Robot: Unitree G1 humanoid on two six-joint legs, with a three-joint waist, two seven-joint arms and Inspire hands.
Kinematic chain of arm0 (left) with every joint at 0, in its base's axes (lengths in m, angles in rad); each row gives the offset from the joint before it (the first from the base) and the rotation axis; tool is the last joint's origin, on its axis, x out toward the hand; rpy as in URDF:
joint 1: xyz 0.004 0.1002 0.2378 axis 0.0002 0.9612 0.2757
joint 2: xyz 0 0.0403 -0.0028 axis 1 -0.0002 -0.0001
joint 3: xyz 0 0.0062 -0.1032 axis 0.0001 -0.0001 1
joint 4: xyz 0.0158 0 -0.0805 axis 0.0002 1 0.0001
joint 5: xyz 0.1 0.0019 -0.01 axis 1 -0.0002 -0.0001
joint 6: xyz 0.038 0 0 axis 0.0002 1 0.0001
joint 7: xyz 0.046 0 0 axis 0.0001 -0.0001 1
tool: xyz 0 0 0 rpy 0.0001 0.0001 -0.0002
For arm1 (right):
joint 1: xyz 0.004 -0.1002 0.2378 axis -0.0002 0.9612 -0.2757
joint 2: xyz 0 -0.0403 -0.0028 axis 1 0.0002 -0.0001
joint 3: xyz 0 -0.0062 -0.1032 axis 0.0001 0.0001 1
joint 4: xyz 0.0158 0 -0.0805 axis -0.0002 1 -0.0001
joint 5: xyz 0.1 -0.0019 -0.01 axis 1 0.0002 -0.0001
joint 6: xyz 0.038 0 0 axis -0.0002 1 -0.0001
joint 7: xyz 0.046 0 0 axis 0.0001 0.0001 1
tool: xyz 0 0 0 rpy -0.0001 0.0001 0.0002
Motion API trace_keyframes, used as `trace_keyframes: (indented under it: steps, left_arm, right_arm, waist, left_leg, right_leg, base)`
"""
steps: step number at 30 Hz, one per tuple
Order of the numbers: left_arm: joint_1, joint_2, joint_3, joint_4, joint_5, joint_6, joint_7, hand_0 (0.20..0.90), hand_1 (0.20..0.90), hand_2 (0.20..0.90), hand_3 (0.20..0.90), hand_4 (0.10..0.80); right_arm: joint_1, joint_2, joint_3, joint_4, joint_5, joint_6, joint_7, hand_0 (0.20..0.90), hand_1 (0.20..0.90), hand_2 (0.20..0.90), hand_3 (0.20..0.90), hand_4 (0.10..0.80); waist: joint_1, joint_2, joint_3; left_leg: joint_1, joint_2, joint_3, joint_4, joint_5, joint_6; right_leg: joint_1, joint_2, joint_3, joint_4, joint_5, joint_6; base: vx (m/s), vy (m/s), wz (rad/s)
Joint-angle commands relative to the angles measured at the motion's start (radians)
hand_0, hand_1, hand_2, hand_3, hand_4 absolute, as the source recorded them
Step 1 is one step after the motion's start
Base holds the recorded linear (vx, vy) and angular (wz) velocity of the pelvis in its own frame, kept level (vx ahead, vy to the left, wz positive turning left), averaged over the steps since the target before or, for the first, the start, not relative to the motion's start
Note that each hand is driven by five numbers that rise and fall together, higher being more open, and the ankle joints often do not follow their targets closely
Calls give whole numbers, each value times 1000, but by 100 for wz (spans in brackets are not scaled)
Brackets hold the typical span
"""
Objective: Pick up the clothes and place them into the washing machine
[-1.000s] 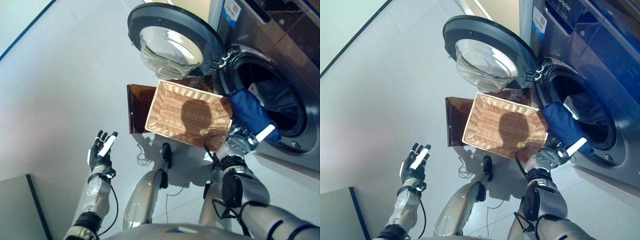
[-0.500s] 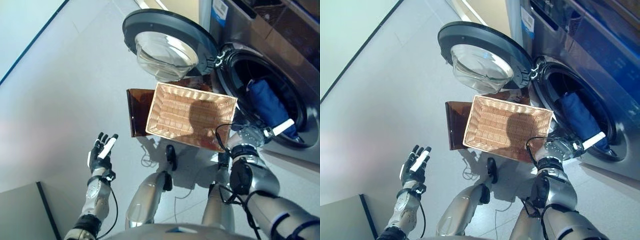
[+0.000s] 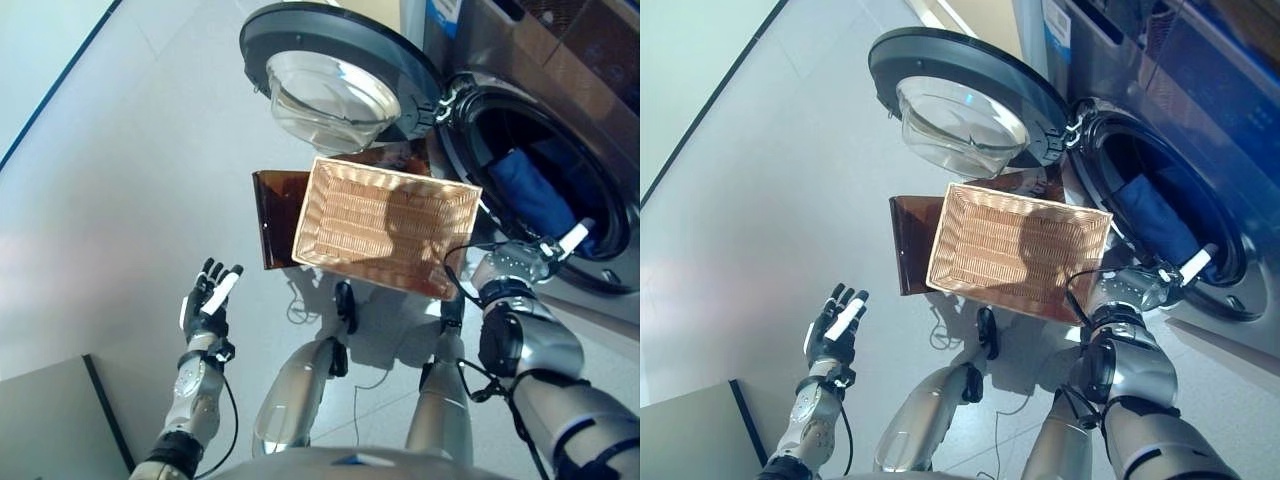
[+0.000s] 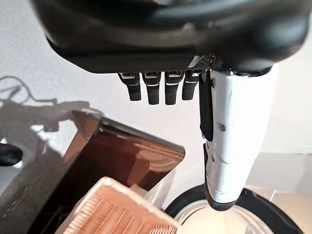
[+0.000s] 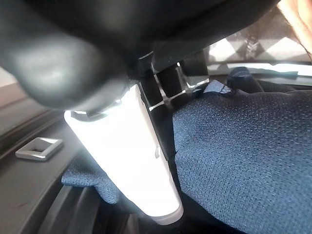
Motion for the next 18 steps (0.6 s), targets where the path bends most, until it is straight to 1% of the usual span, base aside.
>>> trace_keyframes:
  steps: [1,6,11,18]
  left_arm:
    - [7,72,21,-89,8,-68,14,900,900,900,900,800]
    - [6,77,23,-85,14,-73,25,900,900,900,900,800]
    - [11,80,17,-81,12,-77,28,900,900,900,900,800]
    - [19,84,18,-92,22,-76,29,900,900,900,900,800]
  right_arm:
    - [-183,-206,111,-60,-103,24,33,200,200,200,200,300]
    - [-252,-228,129,-69,-91,6,41,200,200,200,200,300]
    - [-346,-269,170,-89,-96,-7,33,200,200,200,200,300]
    - [-393,-296,173,-141,-87,-50,32,200,200,200,200,300]
  waist:
    - [44,100,4]
    - [58,119,-1]
    - [72,143,-13]
    - [79,161,-27]
  left_leg:
    - [73,-14,-73,-166,50,-65]
    - [58,-15,-69,-166,53,-65]
    - [47,-14,-62,-166,56,-68]
    - [38,-14,-57,-166,56,-70]
  right_leg:
    - [53,80,-59,128,-145,-33]
    - [26,75,-52,137,-146,-33]
    - [0,72,-43,152,-151,-33]
    - [-18,72,-38,168,-162,-34]
  base:
    - [0,0,0]
    - [-3,36,0]
    - [6,29,-9]
    - [19,6,-5]
